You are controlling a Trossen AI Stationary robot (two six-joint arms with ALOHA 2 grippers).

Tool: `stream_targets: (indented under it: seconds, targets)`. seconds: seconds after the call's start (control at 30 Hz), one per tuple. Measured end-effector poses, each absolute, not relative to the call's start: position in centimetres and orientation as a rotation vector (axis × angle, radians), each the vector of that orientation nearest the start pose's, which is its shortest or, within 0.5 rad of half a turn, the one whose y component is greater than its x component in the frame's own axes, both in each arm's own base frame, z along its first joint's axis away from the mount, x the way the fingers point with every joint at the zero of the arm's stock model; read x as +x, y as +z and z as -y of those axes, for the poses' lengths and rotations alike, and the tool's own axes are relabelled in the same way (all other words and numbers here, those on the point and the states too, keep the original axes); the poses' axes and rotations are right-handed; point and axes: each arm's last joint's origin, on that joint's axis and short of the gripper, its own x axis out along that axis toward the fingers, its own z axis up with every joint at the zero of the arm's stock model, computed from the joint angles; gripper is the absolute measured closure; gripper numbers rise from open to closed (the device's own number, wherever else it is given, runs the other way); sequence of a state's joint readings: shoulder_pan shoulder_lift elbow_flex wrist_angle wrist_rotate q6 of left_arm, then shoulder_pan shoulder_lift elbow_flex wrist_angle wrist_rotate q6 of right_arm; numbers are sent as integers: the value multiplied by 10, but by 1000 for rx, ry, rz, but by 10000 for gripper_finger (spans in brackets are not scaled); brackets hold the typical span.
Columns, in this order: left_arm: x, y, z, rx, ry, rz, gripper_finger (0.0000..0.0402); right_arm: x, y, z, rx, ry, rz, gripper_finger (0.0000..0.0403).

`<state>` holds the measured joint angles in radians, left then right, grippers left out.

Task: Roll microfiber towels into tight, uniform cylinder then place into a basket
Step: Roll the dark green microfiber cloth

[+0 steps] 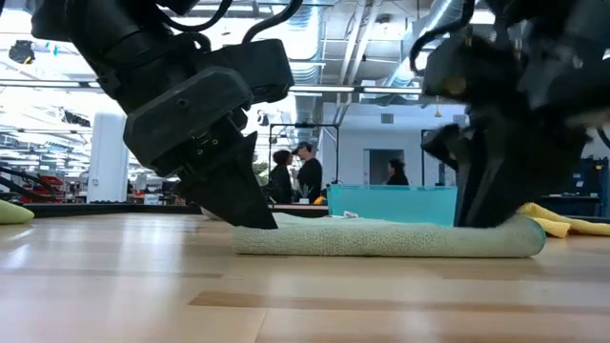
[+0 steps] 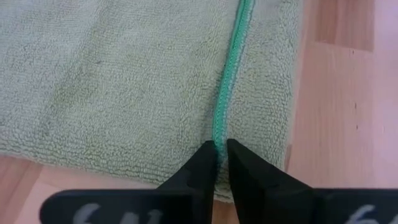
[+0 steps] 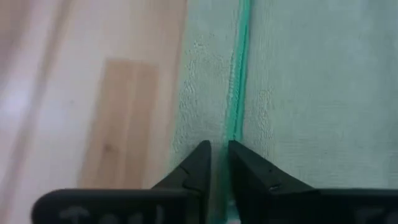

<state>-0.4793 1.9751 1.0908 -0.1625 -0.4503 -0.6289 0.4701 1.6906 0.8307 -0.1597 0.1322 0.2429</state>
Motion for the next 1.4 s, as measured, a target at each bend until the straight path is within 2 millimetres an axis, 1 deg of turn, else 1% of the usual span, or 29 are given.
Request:
stream_targets:
  seconds: [0.1,0.23,0.37,0.53,0.63,0.73,0.8,0.93,1.03,1.13,1.2,1.27,1.33,1.4]
  targets:
    - [336,113,161,-114,261,-891,372,278,147,-138,-72,206,-934,299]
    - [336,114,161,-116,258,-891,372,289,147,-148,-90,262,-798,279]
    - [336,113,161,-117,257,-892,372,300,129,-156,-148,297,-741,257]
    - [336,113,161,-118,257,-890,372,307,109,-157,-208,262,-767,249]
    - [337,113,161,-113,268,-879,372,311,101,-158,-245,237,-778,260]
    - [338,114,161,-77,249,-864,361,312,100,-157,-254,220,-787,284]
    - [339,114,161,-61,235,-858,344,313,99,-156,-257,217,-799,304]
    - [336,117,160,-54,238,-880,293,311,102,-156,-259,215,-803,342]
    - [328,128,156,-63,261,-922,256,310,104,-156,-260,217,-808,365]
    - [322,143,157,-87,265,-907,234,310,105,-155,-254,214,-812,384]
    - [322,152,162,-60,246,-853,229,309,105,-155,-245,213,-815,391]
    - [323,155,170,4,200,-799,227,309,105,-155,-232,209,-816,392]
    - [327,154,177,72,134,-749,230,310,105,-155,-217,207,-819,388]
    - [333,148,185,131,59,-708,234,310,105,-155,-202,211,-821,382]
